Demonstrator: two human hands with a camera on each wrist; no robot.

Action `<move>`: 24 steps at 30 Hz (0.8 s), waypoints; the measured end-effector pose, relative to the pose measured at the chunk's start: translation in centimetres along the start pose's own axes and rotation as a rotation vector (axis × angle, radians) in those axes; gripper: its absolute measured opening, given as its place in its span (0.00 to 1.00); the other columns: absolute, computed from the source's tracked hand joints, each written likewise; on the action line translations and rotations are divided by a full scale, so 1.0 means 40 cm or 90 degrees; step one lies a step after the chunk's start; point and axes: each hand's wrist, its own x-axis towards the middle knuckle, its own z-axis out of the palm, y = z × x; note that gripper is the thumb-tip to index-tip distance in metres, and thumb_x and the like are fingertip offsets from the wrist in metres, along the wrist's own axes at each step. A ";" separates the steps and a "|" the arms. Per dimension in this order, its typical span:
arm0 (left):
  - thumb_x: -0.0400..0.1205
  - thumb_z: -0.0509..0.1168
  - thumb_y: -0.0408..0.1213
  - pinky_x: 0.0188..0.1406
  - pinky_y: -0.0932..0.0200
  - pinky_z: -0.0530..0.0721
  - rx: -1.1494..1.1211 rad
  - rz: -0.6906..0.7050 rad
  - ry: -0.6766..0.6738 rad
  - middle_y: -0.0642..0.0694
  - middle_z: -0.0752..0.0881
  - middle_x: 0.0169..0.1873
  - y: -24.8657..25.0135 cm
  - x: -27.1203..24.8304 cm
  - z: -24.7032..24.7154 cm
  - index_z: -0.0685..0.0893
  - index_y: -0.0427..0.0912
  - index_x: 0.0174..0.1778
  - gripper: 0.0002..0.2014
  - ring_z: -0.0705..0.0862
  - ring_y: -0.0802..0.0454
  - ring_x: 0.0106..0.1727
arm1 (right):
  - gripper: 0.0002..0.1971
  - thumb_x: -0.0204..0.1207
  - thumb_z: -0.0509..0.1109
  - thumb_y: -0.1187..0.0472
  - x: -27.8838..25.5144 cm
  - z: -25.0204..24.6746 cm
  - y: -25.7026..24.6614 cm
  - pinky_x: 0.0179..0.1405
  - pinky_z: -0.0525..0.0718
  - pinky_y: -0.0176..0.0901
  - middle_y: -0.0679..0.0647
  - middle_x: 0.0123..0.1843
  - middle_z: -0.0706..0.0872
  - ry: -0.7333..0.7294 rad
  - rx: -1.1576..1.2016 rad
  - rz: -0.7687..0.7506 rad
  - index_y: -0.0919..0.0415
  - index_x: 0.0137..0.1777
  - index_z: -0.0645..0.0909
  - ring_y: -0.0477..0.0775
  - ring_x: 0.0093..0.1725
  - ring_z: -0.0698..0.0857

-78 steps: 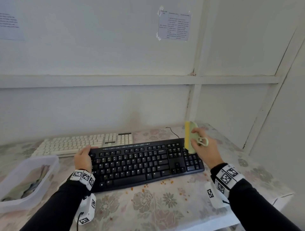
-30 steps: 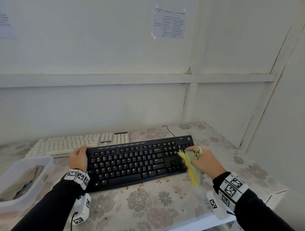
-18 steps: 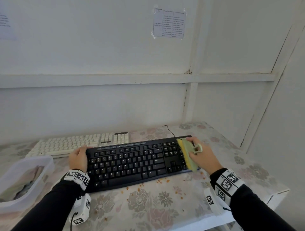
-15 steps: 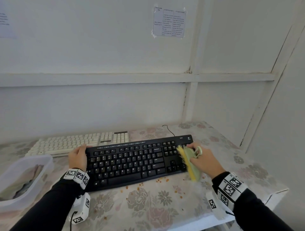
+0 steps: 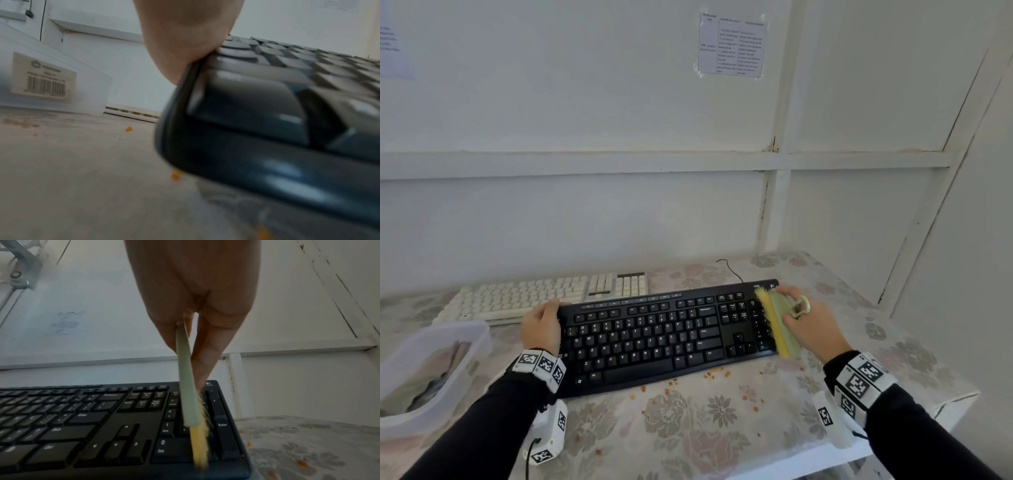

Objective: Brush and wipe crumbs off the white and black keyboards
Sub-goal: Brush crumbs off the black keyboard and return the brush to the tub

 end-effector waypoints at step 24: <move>0.83 0.58 0.35 0.29 0.58 0.69 -0.017 0.003 -0.006 0.43 0.76 0.26 -0.013 0.010 0.000 0.86 0.35 0.45 0.12 0.71 0.50 0.30 | 0.16 0.75 0.62 0.68 0.001 -0.006 0.049 0.18 0.69 0.27 0.50 0.32 0.82 -0.029 -0.027 0.089 0.54 0.59 0.81 0.47 0.23 0.73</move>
